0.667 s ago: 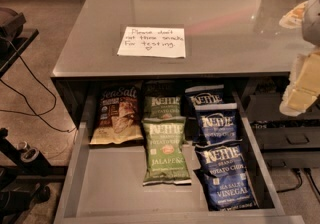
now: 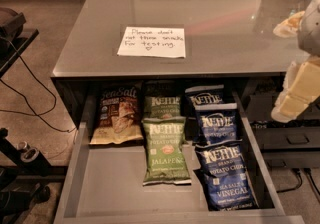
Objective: Pick green jalapeno chip bag from top drawer and place on counter
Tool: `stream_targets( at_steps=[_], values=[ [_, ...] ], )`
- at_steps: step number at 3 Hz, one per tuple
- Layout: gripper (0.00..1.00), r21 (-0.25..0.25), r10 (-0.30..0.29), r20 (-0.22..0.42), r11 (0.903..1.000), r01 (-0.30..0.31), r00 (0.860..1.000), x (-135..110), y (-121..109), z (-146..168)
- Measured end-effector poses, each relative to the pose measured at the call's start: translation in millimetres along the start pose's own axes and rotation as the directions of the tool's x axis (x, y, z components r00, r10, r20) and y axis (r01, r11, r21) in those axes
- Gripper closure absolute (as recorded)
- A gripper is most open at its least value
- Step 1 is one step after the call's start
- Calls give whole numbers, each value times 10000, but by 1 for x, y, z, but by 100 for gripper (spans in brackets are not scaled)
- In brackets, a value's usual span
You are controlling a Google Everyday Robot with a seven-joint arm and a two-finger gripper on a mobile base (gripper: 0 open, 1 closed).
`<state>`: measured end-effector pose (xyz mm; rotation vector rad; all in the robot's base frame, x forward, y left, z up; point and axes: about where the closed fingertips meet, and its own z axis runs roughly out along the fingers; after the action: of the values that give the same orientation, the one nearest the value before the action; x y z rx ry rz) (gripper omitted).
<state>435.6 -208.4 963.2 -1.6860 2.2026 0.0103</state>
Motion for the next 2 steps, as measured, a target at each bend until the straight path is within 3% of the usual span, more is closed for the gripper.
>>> stream_targets(
  at_steps=[1, 2],
  values=[
    [0, -753, 523, 1525, 9963, -412, 9869, -13, 25, 36],
    [0, -1635, 1102, 2712, 9843, -671, 9562, -31, 52, 77]
  ],
)
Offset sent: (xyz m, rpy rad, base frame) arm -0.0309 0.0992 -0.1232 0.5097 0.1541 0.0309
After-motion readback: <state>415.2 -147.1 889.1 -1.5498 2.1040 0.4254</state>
